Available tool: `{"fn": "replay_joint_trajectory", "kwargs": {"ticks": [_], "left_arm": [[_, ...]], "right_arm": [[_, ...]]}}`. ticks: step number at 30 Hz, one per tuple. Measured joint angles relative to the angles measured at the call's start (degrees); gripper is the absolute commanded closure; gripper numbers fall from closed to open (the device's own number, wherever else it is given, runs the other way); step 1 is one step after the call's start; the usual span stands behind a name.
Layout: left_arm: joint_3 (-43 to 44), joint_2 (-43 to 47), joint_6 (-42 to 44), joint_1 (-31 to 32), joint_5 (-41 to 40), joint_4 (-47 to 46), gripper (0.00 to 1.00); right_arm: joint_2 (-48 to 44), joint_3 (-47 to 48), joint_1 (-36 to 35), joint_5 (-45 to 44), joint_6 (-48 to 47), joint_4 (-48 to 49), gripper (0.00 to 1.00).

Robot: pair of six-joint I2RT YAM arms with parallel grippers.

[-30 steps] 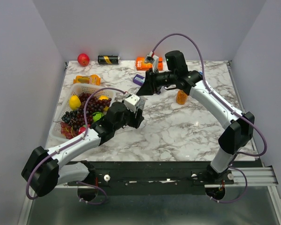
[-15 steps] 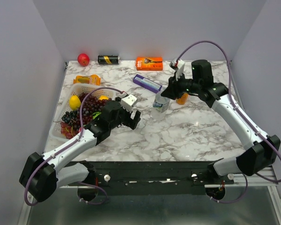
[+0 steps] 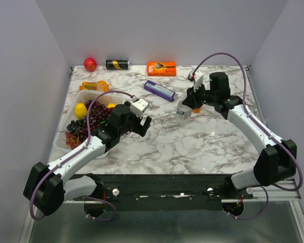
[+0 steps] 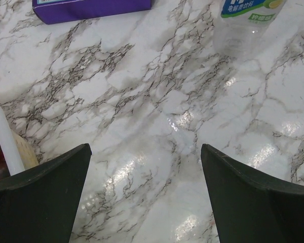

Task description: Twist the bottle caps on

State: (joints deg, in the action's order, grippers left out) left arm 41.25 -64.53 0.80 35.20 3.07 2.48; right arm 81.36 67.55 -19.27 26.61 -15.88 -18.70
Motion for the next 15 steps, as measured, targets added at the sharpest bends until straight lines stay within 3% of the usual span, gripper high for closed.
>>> {"fn": "replay_joint_trajectory", "kwargs": {"ticks": [8, 15], "left_arm": [[0.5, -1.8, 0.4, -0.2, 0.0, 0.2, 0.01], [1.9, -3.2, 1.1, -1.0, 0.0, 0.4, 0.01]], "right_arm": [[4.5, 0.0, 0.5, -0.4, -1.7, 4.0, 0.8], [4.9, -0.5, 0.5, -1.5, -0.5, 6.0, 0.46]]}}
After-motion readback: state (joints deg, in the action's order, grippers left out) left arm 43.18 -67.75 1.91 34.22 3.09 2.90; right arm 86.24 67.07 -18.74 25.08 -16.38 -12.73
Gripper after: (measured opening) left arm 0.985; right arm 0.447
